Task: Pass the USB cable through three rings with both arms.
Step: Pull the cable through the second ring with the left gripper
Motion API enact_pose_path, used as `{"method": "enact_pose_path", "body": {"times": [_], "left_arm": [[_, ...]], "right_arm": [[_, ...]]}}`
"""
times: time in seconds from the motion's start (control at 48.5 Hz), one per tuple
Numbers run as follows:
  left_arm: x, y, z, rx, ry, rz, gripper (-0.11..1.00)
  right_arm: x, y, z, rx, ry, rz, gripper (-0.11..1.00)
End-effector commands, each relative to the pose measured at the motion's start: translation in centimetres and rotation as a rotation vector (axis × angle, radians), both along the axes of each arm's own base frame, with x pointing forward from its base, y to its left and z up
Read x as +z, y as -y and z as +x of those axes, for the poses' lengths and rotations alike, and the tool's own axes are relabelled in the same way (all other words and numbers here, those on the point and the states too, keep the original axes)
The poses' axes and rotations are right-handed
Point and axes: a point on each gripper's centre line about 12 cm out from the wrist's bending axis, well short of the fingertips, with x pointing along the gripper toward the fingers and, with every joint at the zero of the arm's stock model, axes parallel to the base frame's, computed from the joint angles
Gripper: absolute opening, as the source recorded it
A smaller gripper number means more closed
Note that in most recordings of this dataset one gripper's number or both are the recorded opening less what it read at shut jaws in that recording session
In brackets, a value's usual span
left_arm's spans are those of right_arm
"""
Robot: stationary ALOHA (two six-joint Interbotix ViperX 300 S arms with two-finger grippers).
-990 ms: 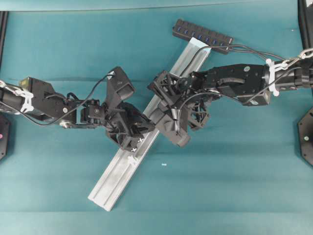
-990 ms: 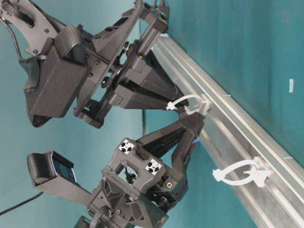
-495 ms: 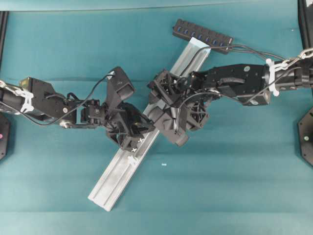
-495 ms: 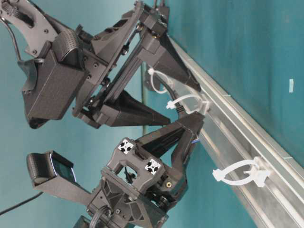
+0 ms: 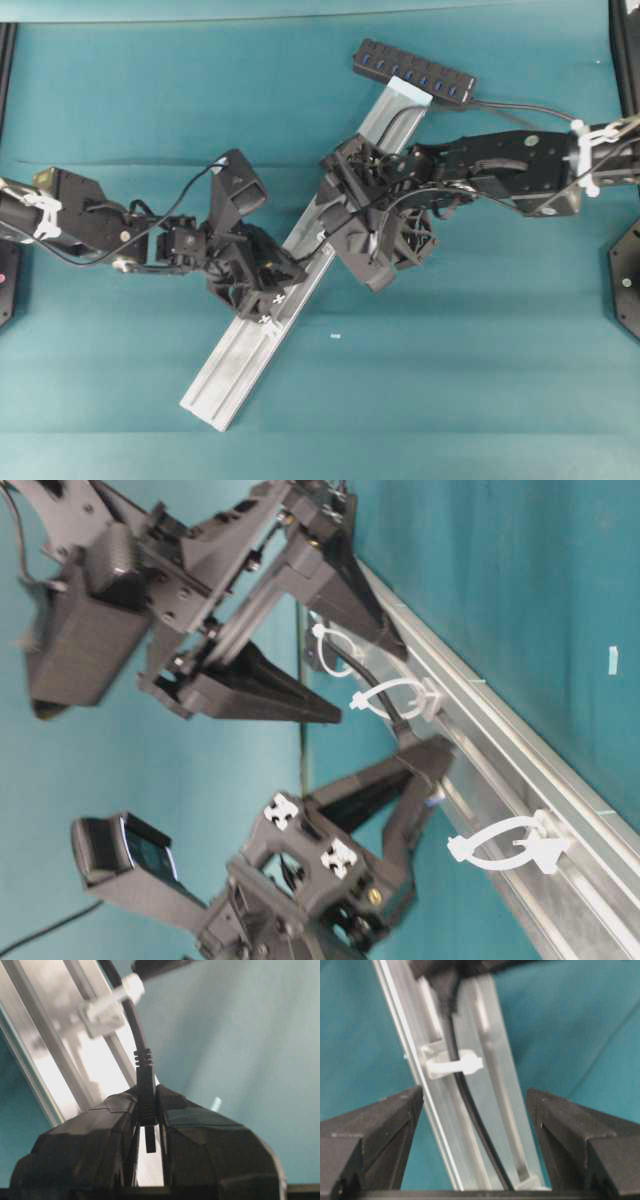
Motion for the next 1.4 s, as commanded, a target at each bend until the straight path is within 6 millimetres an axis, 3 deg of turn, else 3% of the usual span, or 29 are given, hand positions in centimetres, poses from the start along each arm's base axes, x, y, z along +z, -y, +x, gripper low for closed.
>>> {"method": "enact_pose_path", "body": {"times": [0.0,0.475,0.701,1.073,1.238,1.382], "left_arm": [[1.5,0.7,0.0,-0.016,0.041,-0.008,0.1],[3.7,1.9,-1.3,-0.026,0.077,-0.046,0.1],[3.6,2.0,-1.4,-0.023,0.065,-0.053,0.1],[3.5,2.0,-1.4,-0.023,0.062,-0.053,0.1],[3.5,2.0,-1.4,-0.023,0.062,-0.053,0.1],[3.5,2.0,-1.4,-0.026,0.062,-0.049,0.1]], "right_arm": [[0.7,-0.6,0.1,-0.009,0.024,0.013,0.88],[1.2,-4.6,1.7,0.066,0.085,0.02,0.88],[1.5,-4.3,2.4,0.047,0.117,0.024,0.87],[-0.4,-4.4,2.8,0.038,0.075,0.035,0.8],[-0.4,-4.4,2.9,0.036,0.075,0.035,0.67],[-0.8,-4.4,3.0,0.038,0.063,0.036,0.32]]}}
